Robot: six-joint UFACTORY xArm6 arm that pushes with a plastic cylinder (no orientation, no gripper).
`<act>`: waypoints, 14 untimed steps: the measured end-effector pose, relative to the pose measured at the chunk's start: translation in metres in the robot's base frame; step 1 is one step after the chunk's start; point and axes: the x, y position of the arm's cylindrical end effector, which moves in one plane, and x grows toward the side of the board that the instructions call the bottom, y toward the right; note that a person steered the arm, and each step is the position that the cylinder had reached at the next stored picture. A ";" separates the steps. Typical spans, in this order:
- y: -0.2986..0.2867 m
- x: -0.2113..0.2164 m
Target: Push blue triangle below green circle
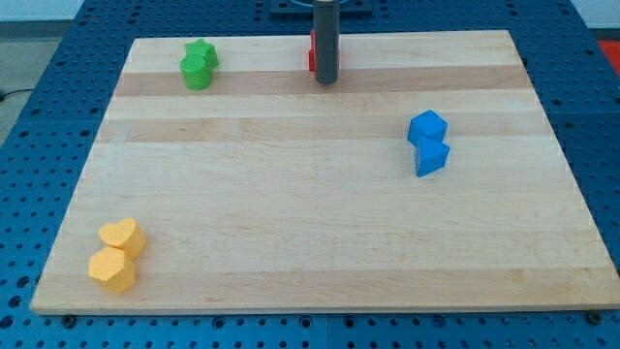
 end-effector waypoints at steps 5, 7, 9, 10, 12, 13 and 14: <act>0.069 0.012; 0.080 0.022; 0.189 0.063; 0.164 0.109; 0.038 0.122; 0.016 0.152; -0.036 0.178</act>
